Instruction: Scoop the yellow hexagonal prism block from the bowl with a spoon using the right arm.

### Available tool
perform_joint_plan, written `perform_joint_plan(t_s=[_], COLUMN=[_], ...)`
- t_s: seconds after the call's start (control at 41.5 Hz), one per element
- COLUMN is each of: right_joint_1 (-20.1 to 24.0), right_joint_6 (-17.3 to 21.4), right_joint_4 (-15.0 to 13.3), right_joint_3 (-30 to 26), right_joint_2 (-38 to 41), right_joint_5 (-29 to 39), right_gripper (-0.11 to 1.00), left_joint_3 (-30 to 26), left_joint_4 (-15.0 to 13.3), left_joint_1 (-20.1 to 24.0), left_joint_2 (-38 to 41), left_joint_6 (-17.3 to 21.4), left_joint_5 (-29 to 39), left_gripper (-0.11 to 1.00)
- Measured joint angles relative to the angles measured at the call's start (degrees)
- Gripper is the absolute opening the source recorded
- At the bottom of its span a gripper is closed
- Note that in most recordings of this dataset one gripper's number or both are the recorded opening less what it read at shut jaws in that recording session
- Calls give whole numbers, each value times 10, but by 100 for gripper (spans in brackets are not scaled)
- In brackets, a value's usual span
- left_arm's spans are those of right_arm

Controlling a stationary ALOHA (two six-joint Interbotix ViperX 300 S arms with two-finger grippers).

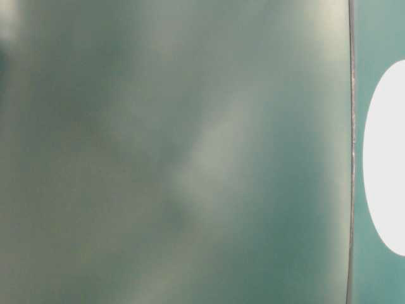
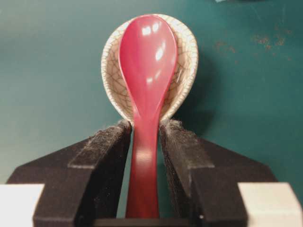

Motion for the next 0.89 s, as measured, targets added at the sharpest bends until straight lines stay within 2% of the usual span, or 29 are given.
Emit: perform_joint_plan(t_s=[0.891], right_joint_1=[0], right_joint_6=[0], right_joint_4=[0], right_joint_3=[0], right_joint_2=[0], right_joint_5=[16], right_gripper=[39], left_joint_3=[0], left_joint_4=[-1], left_joint_1=[0], left_joint_2=[0], left_joint_6=[0], left_joint_5=[0], left_gripper=[8])
